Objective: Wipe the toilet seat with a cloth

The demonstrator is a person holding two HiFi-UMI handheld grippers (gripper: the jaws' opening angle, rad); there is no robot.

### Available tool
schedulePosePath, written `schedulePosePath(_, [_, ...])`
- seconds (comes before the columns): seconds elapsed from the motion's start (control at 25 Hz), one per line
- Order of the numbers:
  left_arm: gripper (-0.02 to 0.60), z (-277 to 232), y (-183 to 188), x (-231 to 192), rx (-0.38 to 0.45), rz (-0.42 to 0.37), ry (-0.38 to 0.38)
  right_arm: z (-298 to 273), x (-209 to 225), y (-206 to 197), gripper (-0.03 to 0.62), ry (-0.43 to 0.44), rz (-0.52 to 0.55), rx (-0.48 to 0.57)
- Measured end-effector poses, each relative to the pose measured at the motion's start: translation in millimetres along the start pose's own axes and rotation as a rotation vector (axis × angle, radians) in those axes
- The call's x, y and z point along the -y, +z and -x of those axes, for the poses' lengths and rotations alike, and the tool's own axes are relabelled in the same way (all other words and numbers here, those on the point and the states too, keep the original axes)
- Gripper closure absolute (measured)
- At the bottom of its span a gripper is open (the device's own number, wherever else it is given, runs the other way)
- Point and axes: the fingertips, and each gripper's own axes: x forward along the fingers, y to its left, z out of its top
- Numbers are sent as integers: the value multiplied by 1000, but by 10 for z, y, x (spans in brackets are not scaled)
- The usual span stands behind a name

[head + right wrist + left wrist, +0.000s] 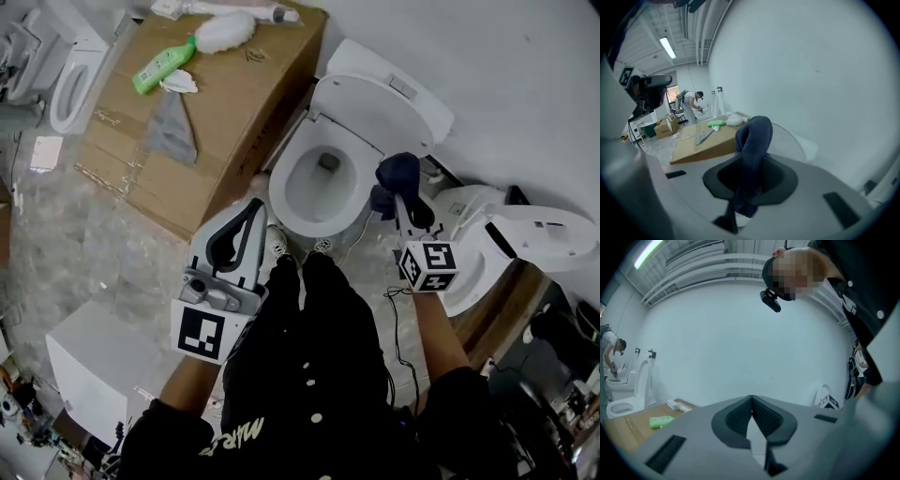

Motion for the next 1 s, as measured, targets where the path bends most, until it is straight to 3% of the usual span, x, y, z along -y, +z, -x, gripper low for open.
schedulePosePath(0.44, [571, 269, 614, -32, 37, -62, 39, 912, -295, 1309, 522, 16, 72, 280])
schedulePosePath(0.64, [571, 411, 866, -66, 80, -98, 79, 1263, -338, 1675, 523, -11, 54, 409])
schedulePosePath(1.0, [571, 728, 1515, -73, 257, -200, 141, 1844, -297, 2122, 523, -68, 12, 595])
